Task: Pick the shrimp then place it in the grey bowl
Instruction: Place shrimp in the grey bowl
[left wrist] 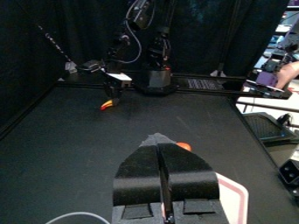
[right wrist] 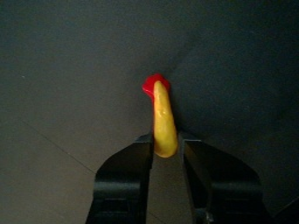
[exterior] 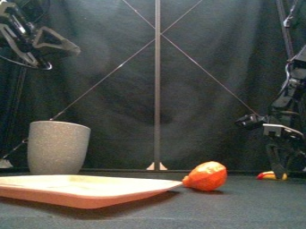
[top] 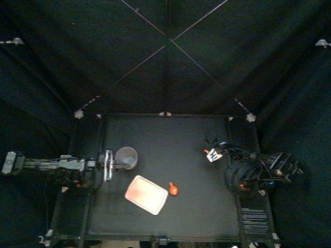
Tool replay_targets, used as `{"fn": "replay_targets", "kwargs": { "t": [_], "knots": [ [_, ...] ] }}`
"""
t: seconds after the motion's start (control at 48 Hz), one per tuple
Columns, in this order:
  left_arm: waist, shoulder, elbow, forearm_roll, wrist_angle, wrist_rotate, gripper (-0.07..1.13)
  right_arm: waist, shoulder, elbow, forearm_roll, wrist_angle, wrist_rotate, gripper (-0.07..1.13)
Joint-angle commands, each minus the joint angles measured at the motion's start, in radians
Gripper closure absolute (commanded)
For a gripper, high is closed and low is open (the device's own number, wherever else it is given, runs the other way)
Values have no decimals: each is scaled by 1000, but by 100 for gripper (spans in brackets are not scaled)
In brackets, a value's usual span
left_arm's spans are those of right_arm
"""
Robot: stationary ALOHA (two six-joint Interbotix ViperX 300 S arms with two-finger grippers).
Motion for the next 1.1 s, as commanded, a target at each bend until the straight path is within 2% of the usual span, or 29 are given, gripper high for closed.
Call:
{"fn": "replay_targets", "kwargs": {
  "t": [0.021, 0.125, 0.271, 0.417, 0.542, 0.646, 0.833, 1.104],
  "knots": [
    [2, 5, -14, 0, -8, 0, 98, 0, -11, -23, -2, -8, -2, 50],
    [2, 5, -14, -2, -9, 0, 98, 21, -34, -43, 12, 2, 0, 50],
    [2, 5, -14, -2, -9, 2, 98, 124, -118, -103, 54, 5, -2, 50],
    [2, 5, -14, 2, -15, 2, 98, 304, -192, -218, 86, -32, -3, 50],
    [2, 5, -14, 2, -40, 2, 98, 446, -186, -295, 86, -138, -3, 50],
    [2, 5, -14, 5, -58, 2, 98, 515, -146, -328, 92, -236, -2, 50],
    [0, 5, -18, 11, -67, 2, 98, 583, -14, -402, 94, -387, -2, 50],
    [-5, 5, -21, 29, -86, 2, 98, 609, 262, -637, 78, -518, -6, 50]
  ]
}}
